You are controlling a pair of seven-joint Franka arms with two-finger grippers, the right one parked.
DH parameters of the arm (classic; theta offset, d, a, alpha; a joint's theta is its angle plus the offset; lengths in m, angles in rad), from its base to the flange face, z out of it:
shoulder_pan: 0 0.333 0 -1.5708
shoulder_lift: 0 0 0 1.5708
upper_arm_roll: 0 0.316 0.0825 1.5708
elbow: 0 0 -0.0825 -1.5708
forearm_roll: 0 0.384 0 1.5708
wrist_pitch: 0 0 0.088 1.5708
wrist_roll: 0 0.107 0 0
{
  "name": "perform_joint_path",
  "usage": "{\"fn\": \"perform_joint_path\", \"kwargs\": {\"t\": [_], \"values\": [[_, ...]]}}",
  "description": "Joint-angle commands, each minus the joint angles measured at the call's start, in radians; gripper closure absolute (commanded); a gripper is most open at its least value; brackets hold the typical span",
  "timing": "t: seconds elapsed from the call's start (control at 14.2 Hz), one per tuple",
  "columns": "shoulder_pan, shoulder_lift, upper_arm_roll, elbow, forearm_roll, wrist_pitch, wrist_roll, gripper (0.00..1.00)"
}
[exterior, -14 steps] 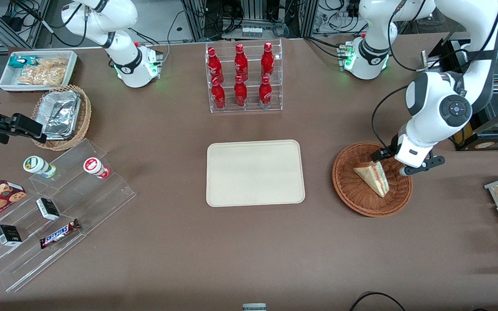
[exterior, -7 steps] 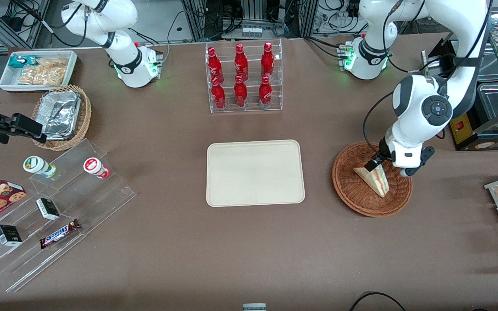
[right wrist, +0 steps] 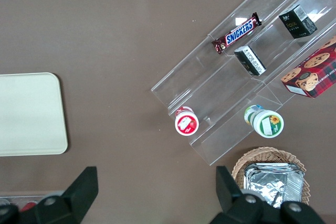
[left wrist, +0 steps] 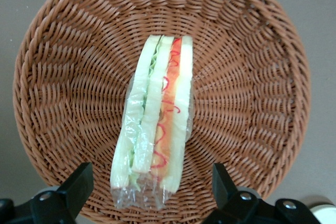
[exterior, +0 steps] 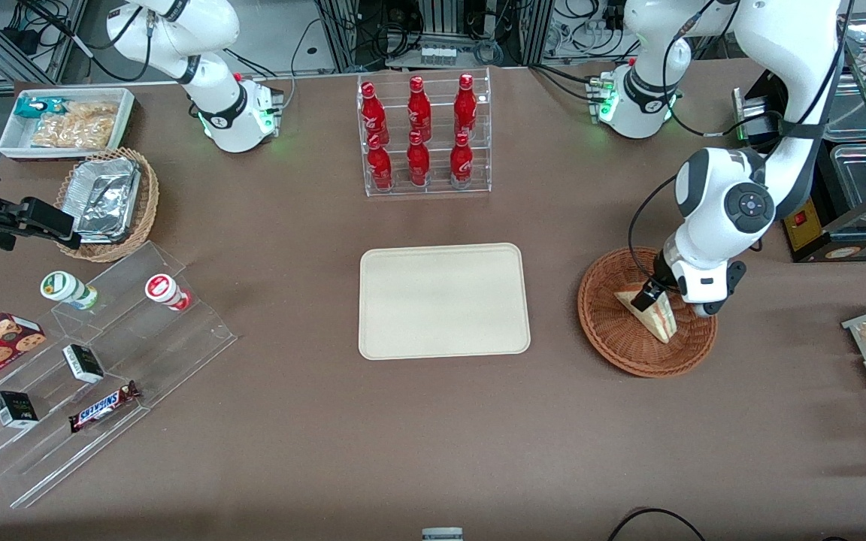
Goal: Place sandwich from basket to tray
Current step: 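Lower the open left gripper around the sandwich wedge in the basket, then close the left gripper on the sandwich and lift it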
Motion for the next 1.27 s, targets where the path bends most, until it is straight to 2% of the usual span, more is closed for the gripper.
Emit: {"fn": "perform_joint_path", "kwargs": {"t": [0.0, 0.07, 0.21, 0.28, 0.35, 0.63, 0.92, 1.06, 1.2], "values": [[0.0, 0.024, 0.0, 0.002, -0.001, 0.022, -0.018, 0.15], [0.0, 0.032, 0.001, 0.004, 0.001, 0.023, -0.018, 0.27], [0.003, 0.041, 0.003, 0.007, 0.001, 0.031, -0.017, 0.71], [0.005, 0.04, 0.003, 0.007, 0.001, 0.031, -0.015, 0.85], [0.005, 0.035, 0.003, 0.009, 0.001, 0.028, -0.011, 0.9], [0.008, -0.003, 0.001, 0.048, 0.002, -0.031, 0.034, 0.92], [-0.003, 0.015, -0.029, 0.299, 0.006, -0.439, 0.167, 0.96], [-0.004, 0.041, -0.094, 0.349, 0.013, -0.455, 0.198, 0.96], [-0.004, 0.066, -0.155, 0.357, 0.103, -0.452, 0.264, 0.95]]}}
